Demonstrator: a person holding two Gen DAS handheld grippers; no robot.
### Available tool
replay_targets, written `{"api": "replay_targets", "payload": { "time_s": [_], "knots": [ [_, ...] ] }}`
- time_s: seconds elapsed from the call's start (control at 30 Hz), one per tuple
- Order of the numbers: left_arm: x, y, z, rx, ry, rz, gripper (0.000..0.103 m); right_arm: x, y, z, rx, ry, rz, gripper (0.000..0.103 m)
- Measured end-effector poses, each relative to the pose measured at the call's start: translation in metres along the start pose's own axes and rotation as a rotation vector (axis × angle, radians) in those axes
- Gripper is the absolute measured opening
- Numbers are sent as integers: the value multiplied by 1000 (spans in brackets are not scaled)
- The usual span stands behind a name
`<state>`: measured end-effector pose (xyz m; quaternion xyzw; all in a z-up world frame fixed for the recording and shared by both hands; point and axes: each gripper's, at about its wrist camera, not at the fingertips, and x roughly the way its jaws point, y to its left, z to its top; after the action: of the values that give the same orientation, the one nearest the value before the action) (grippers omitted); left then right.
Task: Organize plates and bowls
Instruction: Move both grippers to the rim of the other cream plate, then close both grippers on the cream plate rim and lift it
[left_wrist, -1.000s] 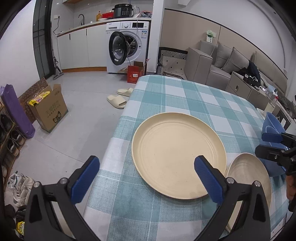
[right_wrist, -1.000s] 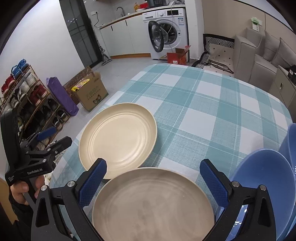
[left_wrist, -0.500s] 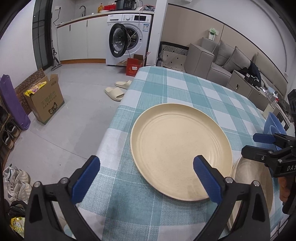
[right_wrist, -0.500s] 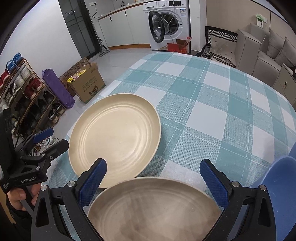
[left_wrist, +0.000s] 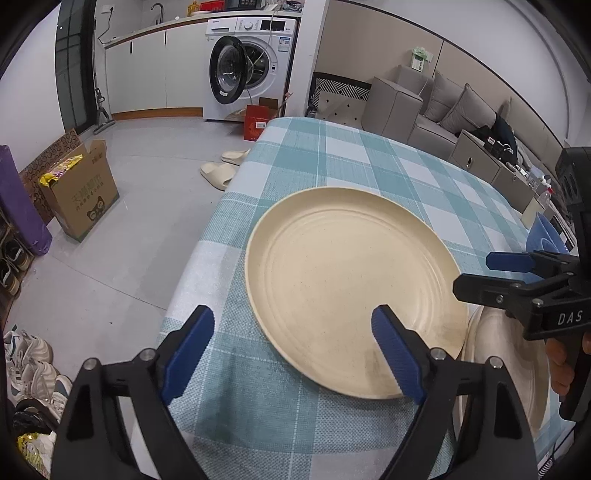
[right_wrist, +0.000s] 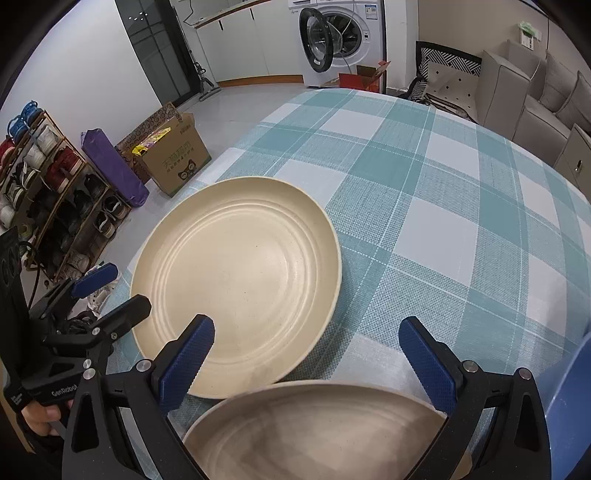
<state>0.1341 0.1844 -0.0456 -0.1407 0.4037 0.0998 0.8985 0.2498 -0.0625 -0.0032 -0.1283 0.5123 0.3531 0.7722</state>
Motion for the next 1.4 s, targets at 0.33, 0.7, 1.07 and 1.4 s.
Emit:
{"api": "replay_targets", "payload": {
  "time_s": [0.33, 0.7, 1.07, 1.4],
  "knots": [
    [14, 0, -4, -7, 55, -17, 60, 24, -7, 2, 16, 49, 9, 83],
    [20, -2, -9, -9, 75, -26, 48, 32, -6, 2, 3, 62, 12, 65],
    [19, 2, -9, -16, 57, -8, 34, 36, 5, 0, -35, 68, 24, 47],
    [15, 3, -8, -4, 29, 25, 32, 31, 12, -4, -81, 42, -26, 34]
  ]
}}
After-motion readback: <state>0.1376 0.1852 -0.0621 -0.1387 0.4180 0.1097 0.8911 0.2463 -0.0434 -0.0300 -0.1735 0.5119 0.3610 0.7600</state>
